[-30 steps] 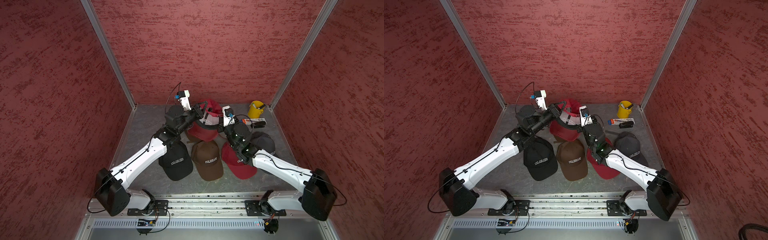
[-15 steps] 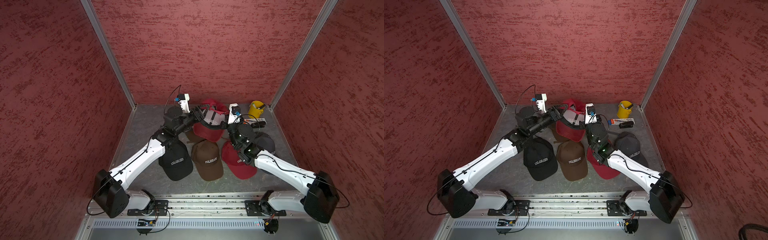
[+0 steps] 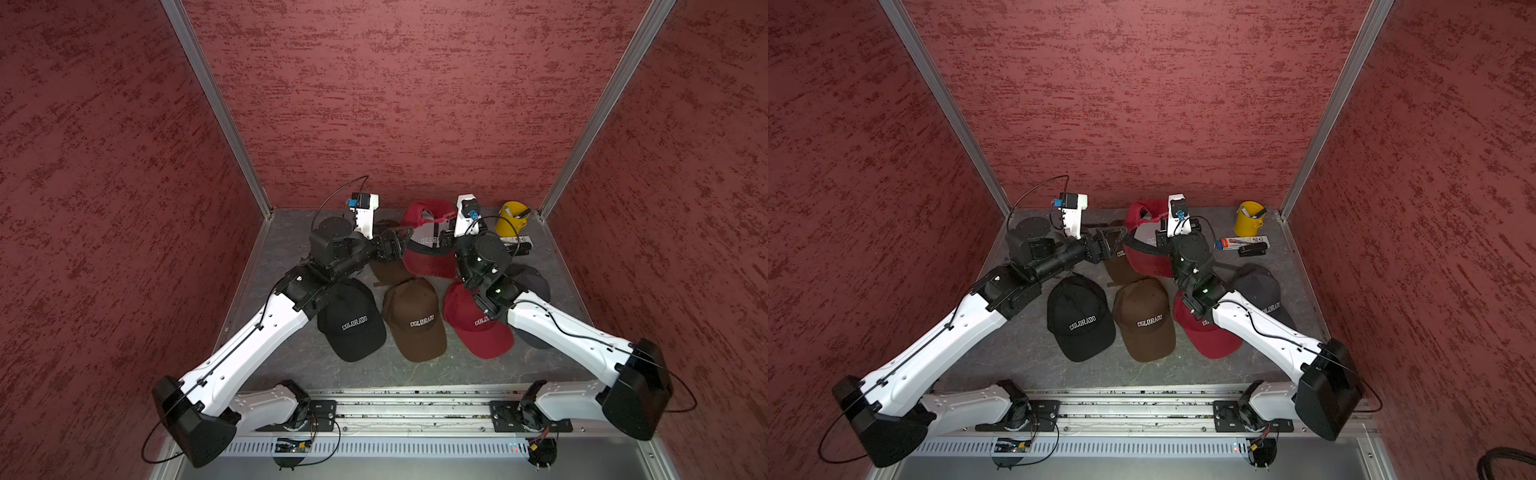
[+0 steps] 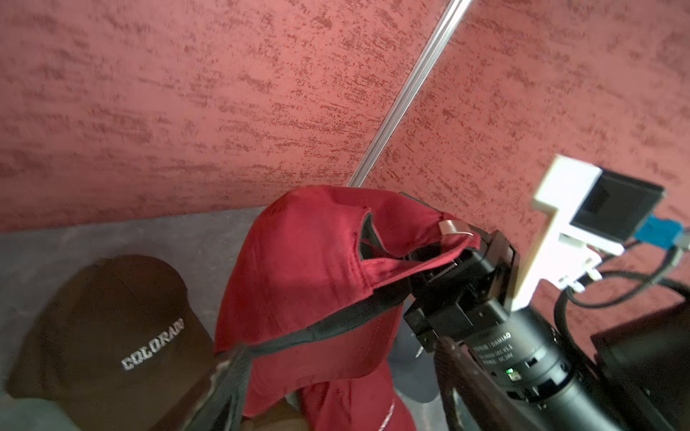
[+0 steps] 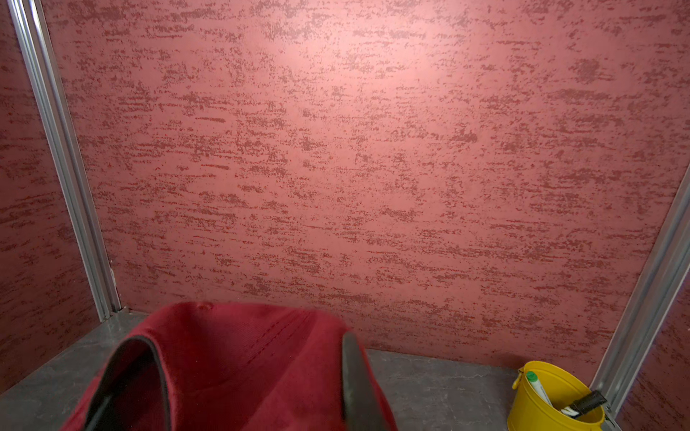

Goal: Open the adjustable buckle of the baseball cap
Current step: Pick up the baseball cap from the center of the board.

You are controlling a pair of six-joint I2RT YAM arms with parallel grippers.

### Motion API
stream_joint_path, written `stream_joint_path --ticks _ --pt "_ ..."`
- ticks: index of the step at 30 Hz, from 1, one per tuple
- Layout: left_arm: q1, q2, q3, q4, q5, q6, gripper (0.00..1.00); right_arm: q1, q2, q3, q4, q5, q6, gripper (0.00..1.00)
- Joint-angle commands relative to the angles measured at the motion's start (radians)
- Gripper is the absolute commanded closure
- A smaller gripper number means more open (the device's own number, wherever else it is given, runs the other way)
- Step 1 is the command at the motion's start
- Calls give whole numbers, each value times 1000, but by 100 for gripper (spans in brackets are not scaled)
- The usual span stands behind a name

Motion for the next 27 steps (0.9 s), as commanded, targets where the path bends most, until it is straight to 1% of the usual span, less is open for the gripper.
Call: stream_joint_path --ticks 1,6,10,15,20,24,27 --pt "-28 -10 51 -47 -57 242 20 -1 4 50 -42 -23 16 100" --pt "-87 74 141 -104 -35 444 17 -1 0 56 -74 -52 32 99" --pt "-141 139 175 -105 -75 593 15 -1 -11 53 -95 -70 30 99" --pt "-160 214 243 -121 -123 719 15 -1 -29 43 -118 -102 24 98" --pt "-158 259 278 -141 -136 805 23 -1 -53 21 -119 -115 22 97" --pt "-153 290 295 -141 -158 827 33 -1 -60 15 -138 -143 10 97" --pt "-152 311 302 -139 -170 844 37 -1 -63 14 -154 -163 4 96"
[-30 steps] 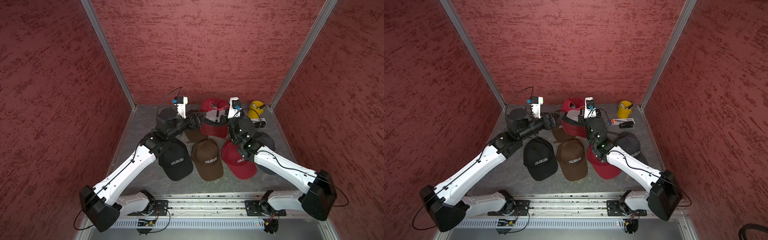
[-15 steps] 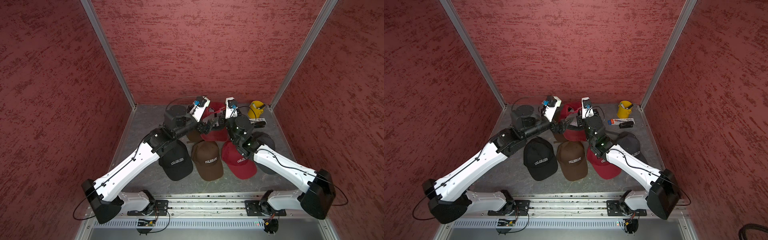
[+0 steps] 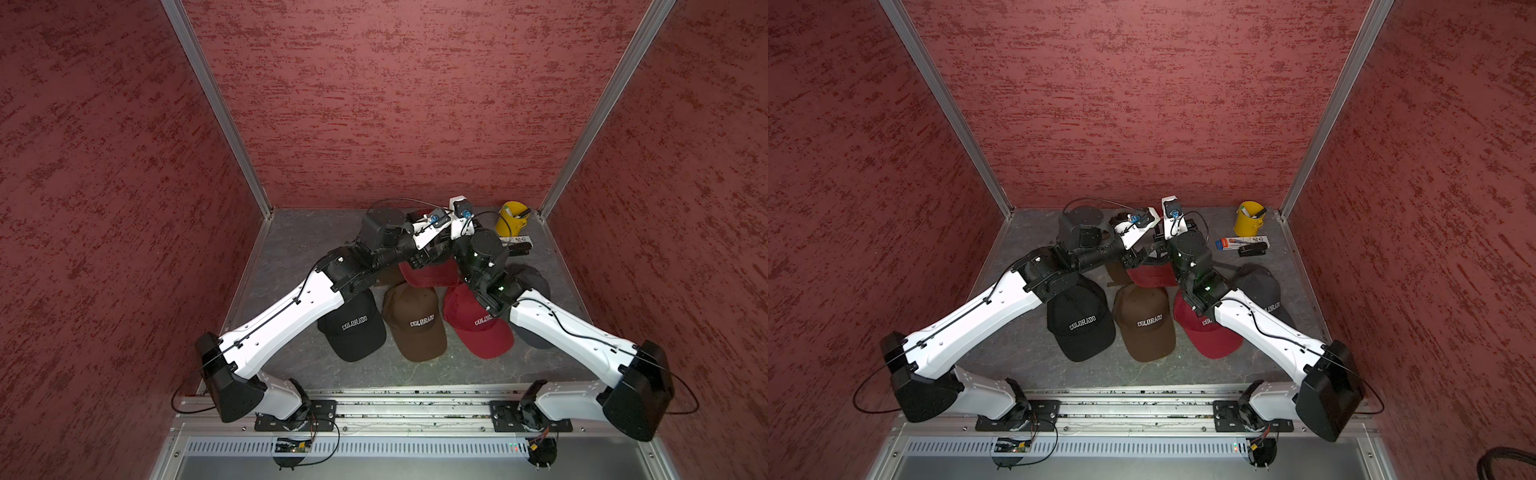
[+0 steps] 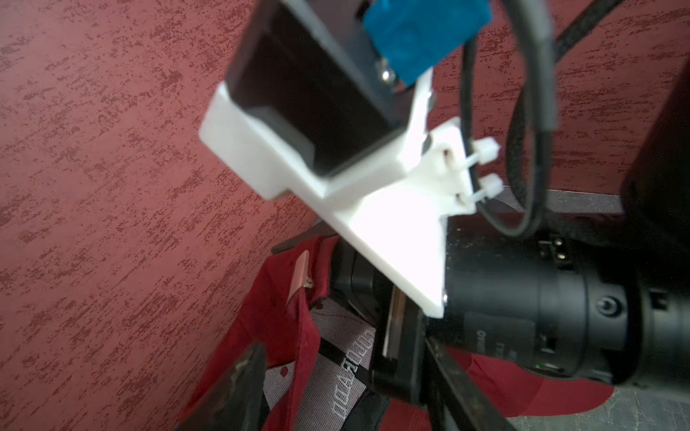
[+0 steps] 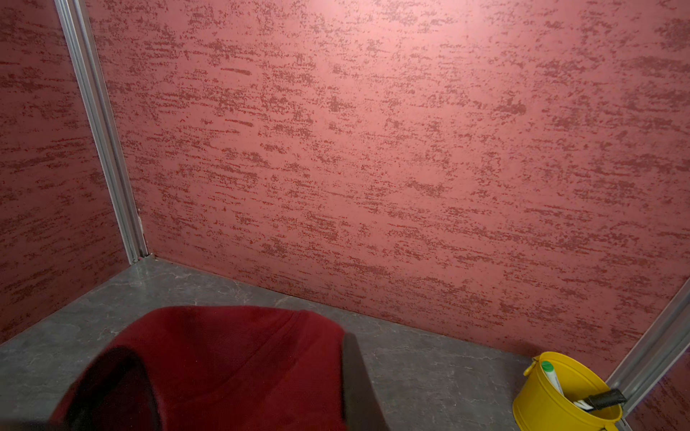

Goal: Open the adjustable buckle of the baseball cap
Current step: Pick up the baseball cap from the center of the board.

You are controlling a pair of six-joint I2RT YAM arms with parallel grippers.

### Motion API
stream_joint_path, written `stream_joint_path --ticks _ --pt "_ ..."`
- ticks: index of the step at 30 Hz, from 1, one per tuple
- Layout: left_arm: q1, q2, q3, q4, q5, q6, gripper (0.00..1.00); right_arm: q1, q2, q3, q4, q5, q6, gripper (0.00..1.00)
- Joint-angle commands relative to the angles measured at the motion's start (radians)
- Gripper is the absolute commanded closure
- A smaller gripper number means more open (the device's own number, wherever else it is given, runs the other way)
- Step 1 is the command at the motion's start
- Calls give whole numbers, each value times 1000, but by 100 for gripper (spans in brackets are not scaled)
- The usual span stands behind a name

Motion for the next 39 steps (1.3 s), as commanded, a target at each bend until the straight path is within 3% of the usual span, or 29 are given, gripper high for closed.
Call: stream_joint_path --ticks 1,5,11,16,27,39 --pt "23 41 25 0 -94 56 40 7 -50 -8 1 -62 -11 96" --pt "28 46 31 1 -99 72 47 8 -52 -14 -2 -56 -20 95" --pt "39 -11 0 20 -3 62 26 8 -58 -19 -2 -49 -12 95" --pt "43 -76 -51 61 90 36 21 7 -49 -16 -5 -48 1 94" --pt "87 -179 -140 76 160 14 21 1 -34 -1 -36 -45 25 93" --pt "113 -61 -95 85 208 -21 27 1 -57 -12 -46 -63 34 92"
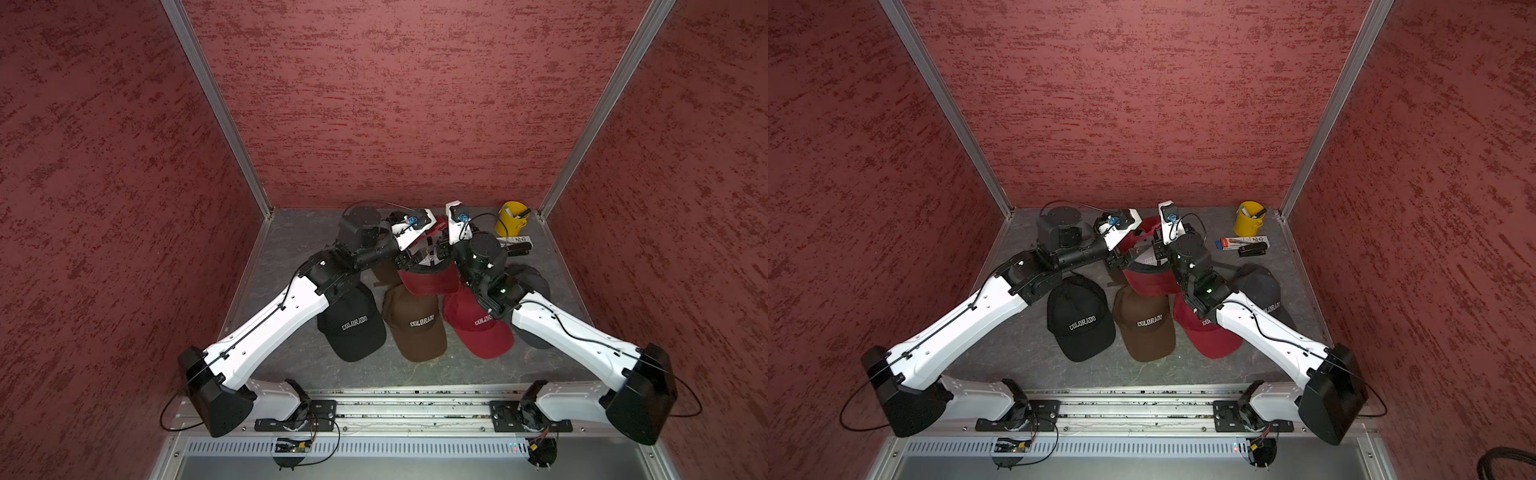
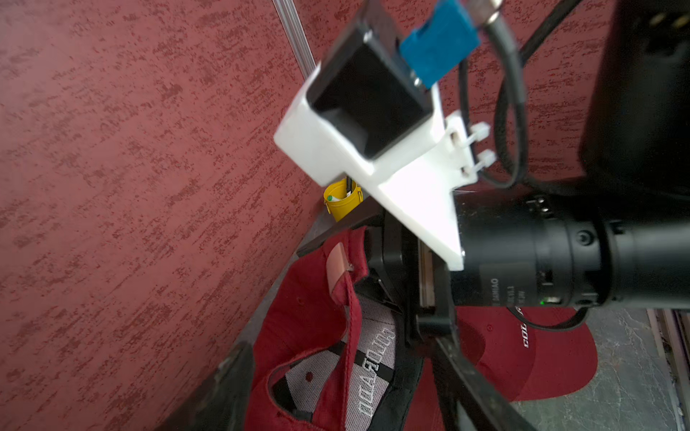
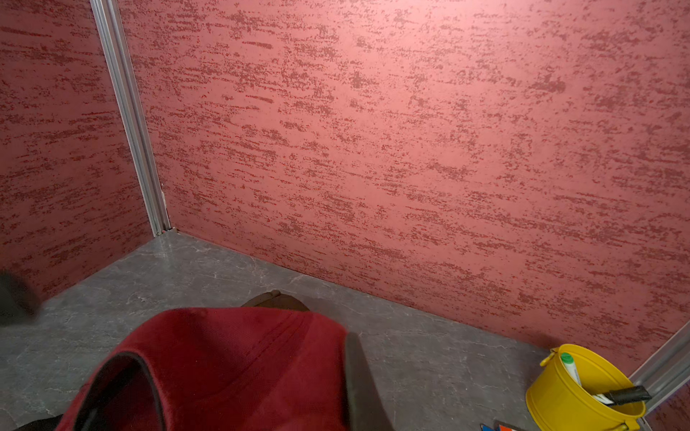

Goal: Open the adjustable buckle of the baseball cap
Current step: Pick up the baseball cap from the center of the board.

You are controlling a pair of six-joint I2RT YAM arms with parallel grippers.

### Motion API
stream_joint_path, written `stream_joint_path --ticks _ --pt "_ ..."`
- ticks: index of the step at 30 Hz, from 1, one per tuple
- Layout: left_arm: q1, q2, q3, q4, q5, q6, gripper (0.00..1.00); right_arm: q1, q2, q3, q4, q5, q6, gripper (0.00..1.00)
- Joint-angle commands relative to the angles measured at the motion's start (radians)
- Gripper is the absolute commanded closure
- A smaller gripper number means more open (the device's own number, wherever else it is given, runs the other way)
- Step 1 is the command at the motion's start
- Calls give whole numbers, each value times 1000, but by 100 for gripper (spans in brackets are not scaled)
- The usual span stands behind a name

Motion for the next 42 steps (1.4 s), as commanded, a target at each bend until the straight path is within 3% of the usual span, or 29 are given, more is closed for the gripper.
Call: stream_joint_path --ticks 1,11,15,20,22,24,27,42 --pt "11 33 38 21 18 -24 28 -4 -37 1 14 -16 11 91" --pt "8 109 95 -16 28 -17 49 -4 -58 -10 -2 -49 1 89" --pt "-7 118 98 2 16 -24 70 -4 -55 -9 -5 -58 -1 87" --pt "-43 103 75 81 -78 -49 92 -4 -63 -37 34 -20 13 79" --pt "-60 90 57 128 -113 -66 100 -5 -73 -62 67 4 20 70" --pt "-70 80 46 162 -144 -96 100 -5 -81 -89 95 21 24 56" --pt "-80 63 26 203 -168 -122 100 -4 -87 -114 110 35 45 47" --pt "-98 -23 -64 330 -201 -185 100 -41 -199 -284 317 -37 206 46"
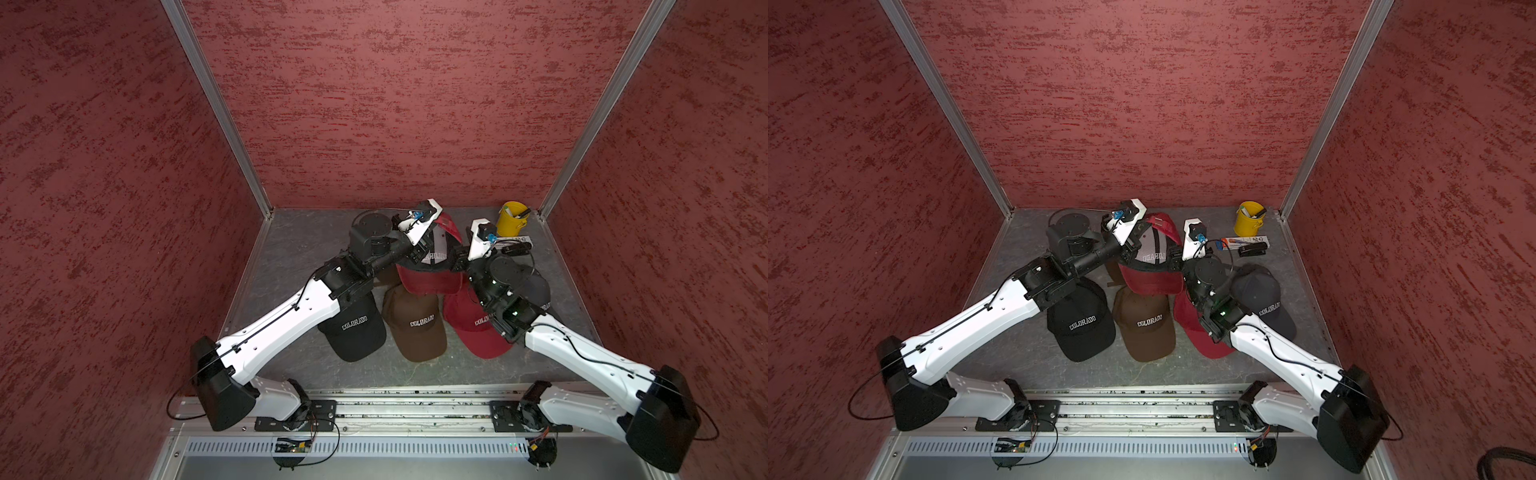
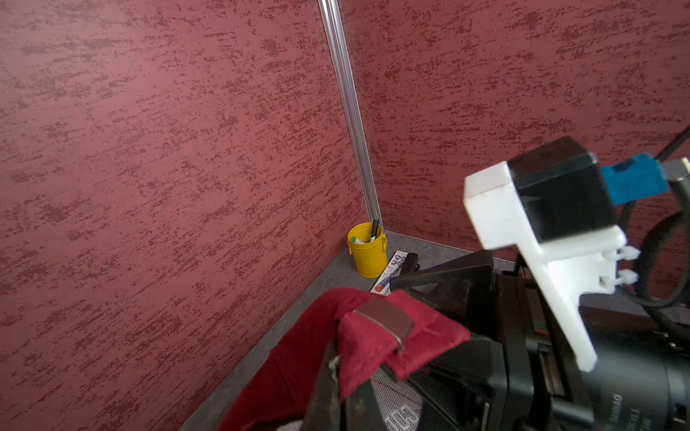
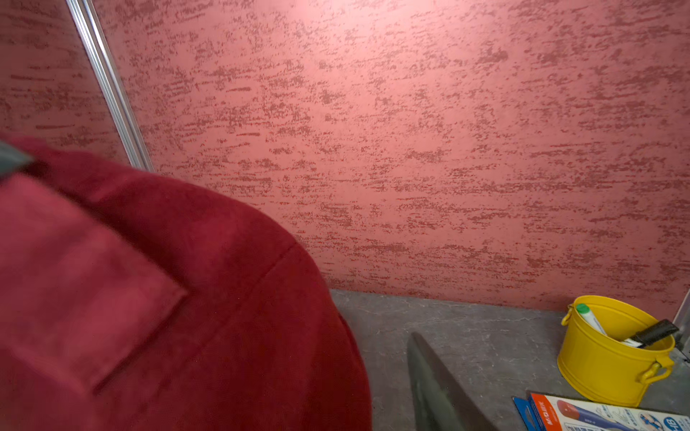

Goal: Open the adjustable buckle of the baseball cap
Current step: Pick up the baseball cap from the center of the board.

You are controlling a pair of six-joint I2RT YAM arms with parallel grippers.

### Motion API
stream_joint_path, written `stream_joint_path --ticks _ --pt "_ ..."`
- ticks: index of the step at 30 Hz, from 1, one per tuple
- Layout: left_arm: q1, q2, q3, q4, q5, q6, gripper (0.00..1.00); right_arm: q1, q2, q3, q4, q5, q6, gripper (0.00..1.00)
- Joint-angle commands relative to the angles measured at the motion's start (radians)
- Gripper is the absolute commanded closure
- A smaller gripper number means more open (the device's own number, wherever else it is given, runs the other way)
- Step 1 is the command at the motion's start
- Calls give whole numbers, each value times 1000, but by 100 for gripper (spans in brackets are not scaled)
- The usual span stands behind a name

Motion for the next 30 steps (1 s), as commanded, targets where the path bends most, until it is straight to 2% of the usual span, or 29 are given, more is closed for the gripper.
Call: stream_joint_path --ticks 1,4,7,10,16,20,24,28,30 --pt "-4 -29 -15 64 0 -36 100 -9 -25 1 84 -59 22 47" --pt "-4 -29 -20 65 15 -55 100 -9 -10 18 80 -136 5 50" --pt "-6 -29 -23 75 26 -73 100 -9 18 45 61 -158 9 53" --pt "-7 -34 -32 84 32 -85 100 -9 35 59 69 -165 21 65" --pt "-8 -54 -70 96 20 -98 100 -10 38 61 107 -77 48 92" --pt "-7 -63 -99 74 20 -102 99 -10 16 48 145 -37 48 99" --pt "-3 -81 -139 50 36 -112 89 -9 -3 30 184 -31 36 100" --pt "-1 -89 -145 11 69 -122 64 -9 5 41 173 -50 16 100" --pt "1 -97 -136 -9 76 -123 55 -9 12 46 170 -55 5 100"
